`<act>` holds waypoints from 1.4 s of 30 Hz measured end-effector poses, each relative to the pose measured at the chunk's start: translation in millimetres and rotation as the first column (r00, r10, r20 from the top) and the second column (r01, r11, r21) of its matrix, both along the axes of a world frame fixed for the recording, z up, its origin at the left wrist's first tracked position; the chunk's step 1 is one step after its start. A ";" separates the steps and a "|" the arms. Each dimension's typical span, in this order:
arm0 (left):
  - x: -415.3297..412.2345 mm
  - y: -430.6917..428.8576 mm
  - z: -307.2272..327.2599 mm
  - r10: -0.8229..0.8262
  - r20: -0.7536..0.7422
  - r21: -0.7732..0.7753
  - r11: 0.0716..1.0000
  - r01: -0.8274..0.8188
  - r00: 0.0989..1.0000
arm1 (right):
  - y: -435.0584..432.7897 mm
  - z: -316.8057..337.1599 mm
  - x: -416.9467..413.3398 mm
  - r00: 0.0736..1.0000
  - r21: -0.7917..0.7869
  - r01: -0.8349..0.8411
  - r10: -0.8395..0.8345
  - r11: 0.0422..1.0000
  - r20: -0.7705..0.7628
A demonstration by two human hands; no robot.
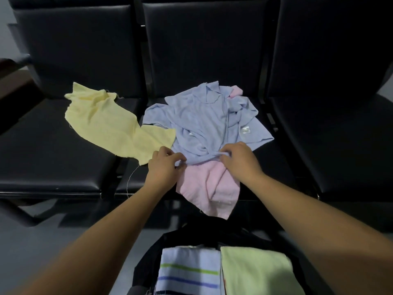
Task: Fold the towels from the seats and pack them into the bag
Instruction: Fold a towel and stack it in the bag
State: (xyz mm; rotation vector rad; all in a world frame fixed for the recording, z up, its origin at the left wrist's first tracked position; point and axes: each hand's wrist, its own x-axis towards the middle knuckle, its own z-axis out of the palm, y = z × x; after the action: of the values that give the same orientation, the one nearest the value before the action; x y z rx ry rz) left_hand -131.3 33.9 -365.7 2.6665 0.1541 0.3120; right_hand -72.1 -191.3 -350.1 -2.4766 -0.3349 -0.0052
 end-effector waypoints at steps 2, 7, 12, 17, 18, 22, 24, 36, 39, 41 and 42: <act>2.1 0.1 -2.3 -0.019 0.097 -0.031 0.999 0.022 0.995 | -0.5 6.6 8.2 0.998 0.148 0.050 -0.056 0.988 0.035; 11.2 -3.6 34.8 -0.029 0.170 -0.229 0.971 0.068 0.985 | -3.6 71.2 11.2 0.973 0.517 0.143 -0.216 0.844 0.084; 3.0 -15.8 84.3 -0.124 0.109 -0.360 0.920 0.155 0.986 | -12.9 154.2 -15.3 0.979 0.739 0.061 -0.185 0.671 0.087; -21.8 -48.2 155.2 -0.237 0.199 -0.630 0.712 0.309 0.951 | -25.0 234.3 -64.7 0.995 0.859 -0.072 -0.027 0.507 0.100; -27.0 -55.2 170.4 -0.296 0.222 -0.626 0.688 0.368 0.929 | -27.4 247.4 -75.1 0.995 0.854 -0.101 0.029 0.511 0.100; -56.5 -84.7 222.5 -0.581 0.227 -0.717 0.443 0.538 0.781 | -42.5 285.3 -114.6 0.976 0.792 -0.170 0.210 0.587 0.054; -74.0 -97.2 241.4 -0.631 0.237 -0.772 0.339 0.537 0.739 | -52.1 296.0 -128.1 0.965 0.761 -0.178 0.262 0.623 0.011; -149.6 -97.9 331.5 -0.444 0.309 -0.708 0.483 0.516 0.841 | -128.3 319.7 -179.7 0.986 -0.046 -0.163 0.161 0.986 -0.052; -160.0 -90.5 338.8 -0.296 0.343 -0.746 0.491 0.450 0.891 | -149.5 308.0 -180.0 0.993 -0.129 -0.104 0.094 0.986 -0.075; -164.1 -81.9 342.0 -0.175 0.360 -0.764 0.509 0.397 0.917 | -160.7 301.3 -182.1 0.996 -0.057 -0.060 0.056 0.997 -0.071; -165.5 -76.4 342.4 -0.127 0.354 -0.762 0.535 0.364 0.927 | -164.5 298.8 -182.7 0.997 0.072 -0.029 0.034 0.997 -0.072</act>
State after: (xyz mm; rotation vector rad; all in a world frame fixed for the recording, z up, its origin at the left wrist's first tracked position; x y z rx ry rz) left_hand -296.8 -42.5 -23.3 1.6444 -0.1478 0.3728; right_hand -254.8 -355.8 -51.3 -2.3938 -0.3371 0.0848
